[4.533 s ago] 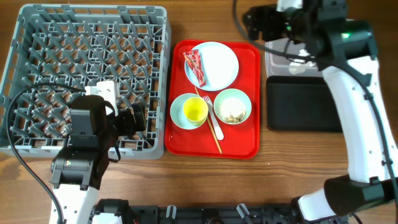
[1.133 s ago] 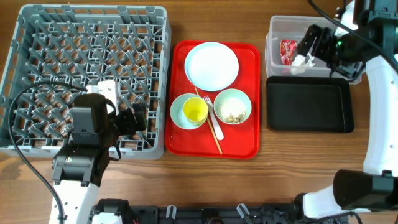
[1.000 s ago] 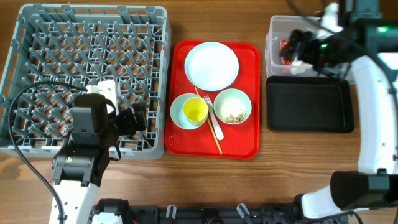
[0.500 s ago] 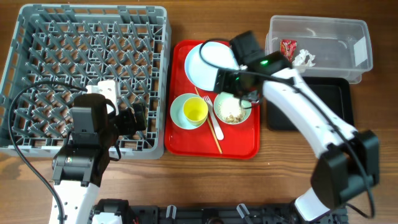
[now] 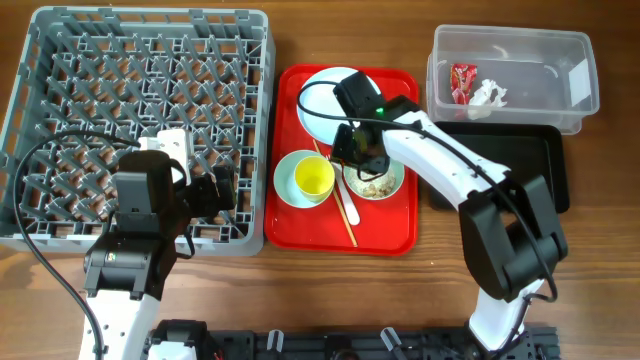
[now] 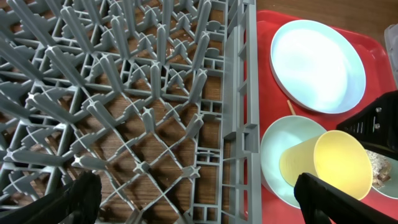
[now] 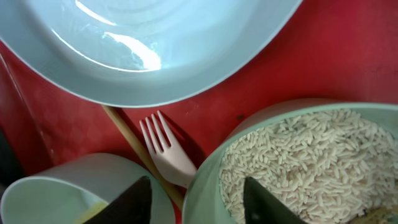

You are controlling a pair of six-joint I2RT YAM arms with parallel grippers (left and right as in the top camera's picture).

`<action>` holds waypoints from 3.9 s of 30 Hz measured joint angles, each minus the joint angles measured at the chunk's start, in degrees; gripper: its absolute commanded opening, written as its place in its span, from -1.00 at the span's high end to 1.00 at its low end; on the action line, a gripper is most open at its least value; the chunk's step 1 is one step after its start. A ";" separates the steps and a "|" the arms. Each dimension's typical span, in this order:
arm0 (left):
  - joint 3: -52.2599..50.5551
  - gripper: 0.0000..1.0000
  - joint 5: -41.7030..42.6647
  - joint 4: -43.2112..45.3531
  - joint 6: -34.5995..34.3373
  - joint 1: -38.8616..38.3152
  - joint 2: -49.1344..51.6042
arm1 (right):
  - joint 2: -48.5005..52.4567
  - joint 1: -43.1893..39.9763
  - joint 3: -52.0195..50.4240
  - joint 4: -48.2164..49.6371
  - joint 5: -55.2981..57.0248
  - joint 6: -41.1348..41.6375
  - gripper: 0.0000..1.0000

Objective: Sort waste into correct bins and load items into the dishwasher rack
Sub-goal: 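Reach the right gripper to the green rice bowl and grasp its rim, then carry the bowl over the black tray and tip the rice out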

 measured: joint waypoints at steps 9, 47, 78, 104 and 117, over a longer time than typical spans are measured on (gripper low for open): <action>0.00 -1.00 0.00 -0.04 0.00 0.00 0.00 | 2.14 1.46 0.00 0.02 0.83 1.70 0.35; 0.02 -1.00 0.00 0.00 0.00 0.00 0.00 | -12.17 -27.67 2.38 -12.07 -18.43 -27.67 0.91; 0.02 -1.00 0.02 0.00 0.00 0.00 0.00 | -12.17 -61.66 -18.03 10.73 -69.59 -18.45 0.92; 0.02 -1.00 0.00 0.02 0.00 0.00 0.00 | -12.17 -63.30 -18.56 38.21 -83.45 10.56 0.91; 0.02 -1.00 0.00 0.09 0.00 0.00 0.00 | -12.17 -62.49 -18.56 39.21 -80.96 8.70 0.91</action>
